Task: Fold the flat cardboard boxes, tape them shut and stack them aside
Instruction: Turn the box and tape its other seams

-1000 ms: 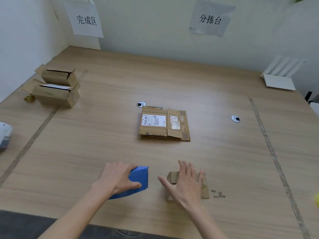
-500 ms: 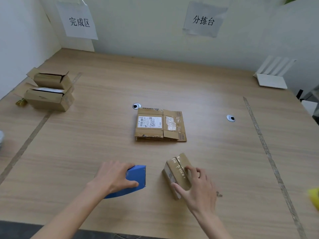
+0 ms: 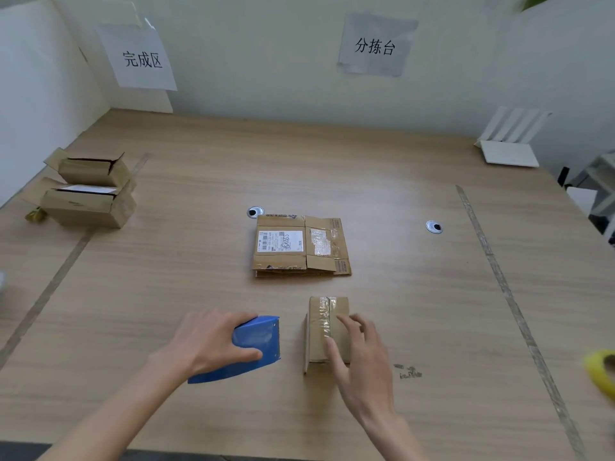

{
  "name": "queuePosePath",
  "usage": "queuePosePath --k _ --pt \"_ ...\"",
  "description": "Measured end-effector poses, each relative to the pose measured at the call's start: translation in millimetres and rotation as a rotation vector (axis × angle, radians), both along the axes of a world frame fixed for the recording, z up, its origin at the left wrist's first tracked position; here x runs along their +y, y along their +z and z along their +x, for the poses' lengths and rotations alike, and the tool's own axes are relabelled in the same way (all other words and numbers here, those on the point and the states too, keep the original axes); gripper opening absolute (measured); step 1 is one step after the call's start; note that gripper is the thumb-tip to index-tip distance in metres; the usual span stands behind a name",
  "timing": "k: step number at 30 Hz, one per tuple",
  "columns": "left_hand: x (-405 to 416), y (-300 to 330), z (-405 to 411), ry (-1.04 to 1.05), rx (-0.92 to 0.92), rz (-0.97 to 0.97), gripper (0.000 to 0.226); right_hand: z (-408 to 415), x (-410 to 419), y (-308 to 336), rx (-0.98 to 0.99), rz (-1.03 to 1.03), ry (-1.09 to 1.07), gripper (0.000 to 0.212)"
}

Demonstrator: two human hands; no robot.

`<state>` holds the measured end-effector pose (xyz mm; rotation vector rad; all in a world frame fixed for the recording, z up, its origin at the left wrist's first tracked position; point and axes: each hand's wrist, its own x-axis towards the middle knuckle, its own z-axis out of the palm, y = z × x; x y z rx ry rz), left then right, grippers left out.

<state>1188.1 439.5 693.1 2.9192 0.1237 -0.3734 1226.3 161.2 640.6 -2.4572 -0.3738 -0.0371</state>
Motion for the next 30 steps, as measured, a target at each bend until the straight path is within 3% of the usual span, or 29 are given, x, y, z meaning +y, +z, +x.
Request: queuePosePath --k 3,9,12,21,30 --pt "1 24 -4 -0.037 -0.022 -0.042 0.072 4 7 16 0.037 0.192 0.17 0.033" --pt "-11 84 -6 -0.118 -0.135 -0.095 0.072 24 36 64 0.797 0.54 0.359 0.045" --pt "-21 100 -6 -0.143 -0.163 -0.149 0.071 25 32 74 0.956 0.699 0.485 0.041" --pt "-48 99 -12 -0.178 -0.19 -0.147 0.069 24 0 72 0.715 0.805 0.215 0.013" --pt "-64 76 -18 -0.126 -0.173 -0.152 0.066 19 -37 61 0.615 0.742 0.05 0.009"
